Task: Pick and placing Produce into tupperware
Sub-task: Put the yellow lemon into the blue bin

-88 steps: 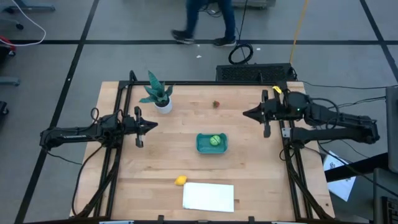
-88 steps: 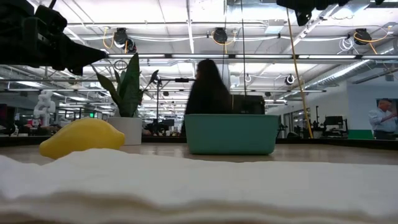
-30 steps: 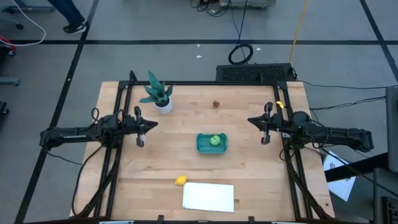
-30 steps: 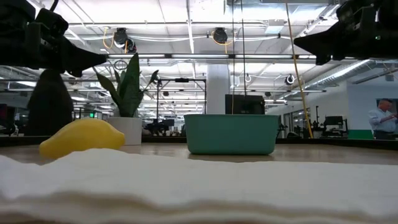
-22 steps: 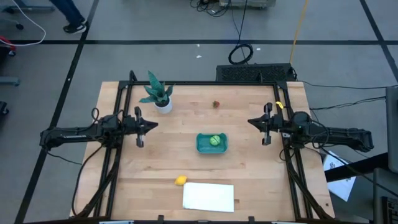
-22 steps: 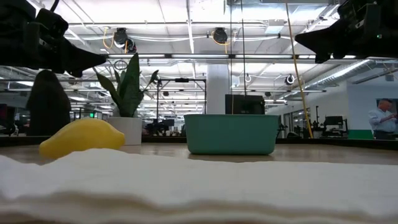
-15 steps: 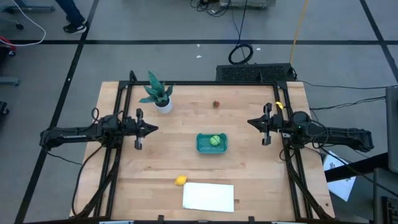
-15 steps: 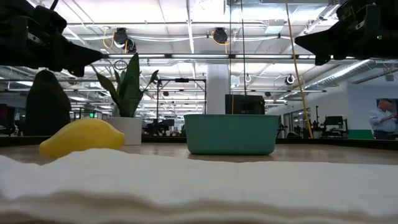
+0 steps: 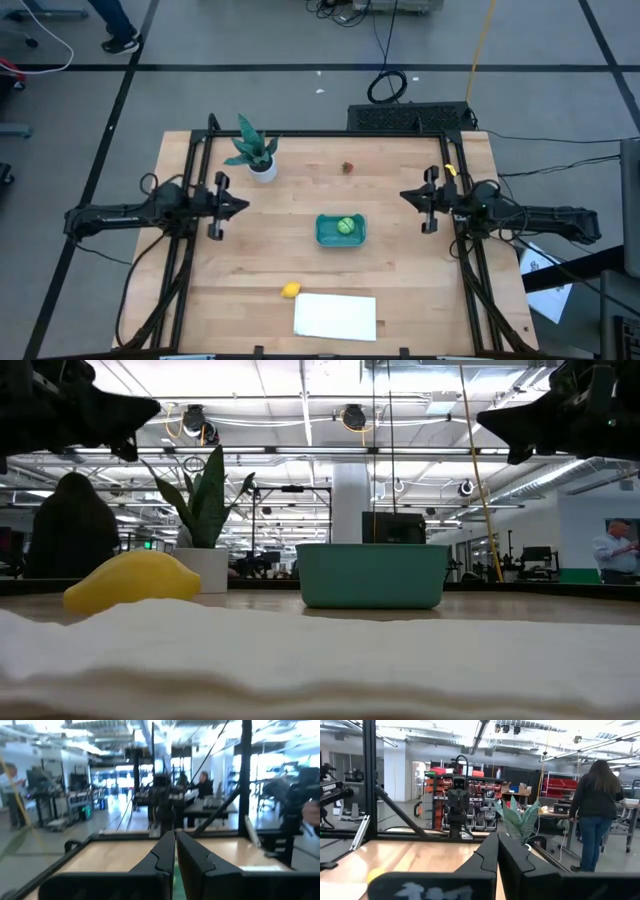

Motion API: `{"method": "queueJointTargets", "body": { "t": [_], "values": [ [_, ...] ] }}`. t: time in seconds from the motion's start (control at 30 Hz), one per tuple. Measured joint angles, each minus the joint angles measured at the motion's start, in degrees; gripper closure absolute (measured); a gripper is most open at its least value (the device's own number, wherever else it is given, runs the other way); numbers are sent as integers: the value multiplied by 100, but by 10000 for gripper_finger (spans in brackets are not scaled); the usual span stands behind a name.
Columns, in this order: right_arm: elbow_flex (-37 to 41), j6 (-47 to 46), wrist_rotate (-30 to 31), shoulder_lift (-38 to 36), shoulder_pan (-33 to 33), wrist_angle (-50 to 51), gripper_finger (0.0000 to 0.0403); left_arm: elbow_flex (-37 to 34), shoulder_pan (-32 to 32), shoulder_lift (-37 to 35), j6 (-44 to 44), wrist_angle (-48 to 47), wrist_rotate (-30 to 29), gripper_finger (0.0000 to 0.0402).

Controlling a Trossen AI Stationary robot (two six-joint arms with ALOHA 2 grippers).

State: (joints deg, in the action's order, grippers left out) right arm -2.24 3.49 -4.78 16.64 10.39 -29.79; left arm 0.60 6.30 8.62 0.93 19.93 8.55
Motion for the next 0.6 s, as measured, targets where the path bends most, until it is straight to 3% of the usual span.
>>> {"method": "queueJointTargets", "body": {
  "t": [0.27, 0.6],
  "values": [
    [11, 15, 1, -1, 0, -1, 403, 17, -346, 377, 24, 940, -132, 376],
    [22, 15, -2, -2, 0, 3, 403, 888, -758, 1921, 94, 1027, -711, 376]
  ]
}}
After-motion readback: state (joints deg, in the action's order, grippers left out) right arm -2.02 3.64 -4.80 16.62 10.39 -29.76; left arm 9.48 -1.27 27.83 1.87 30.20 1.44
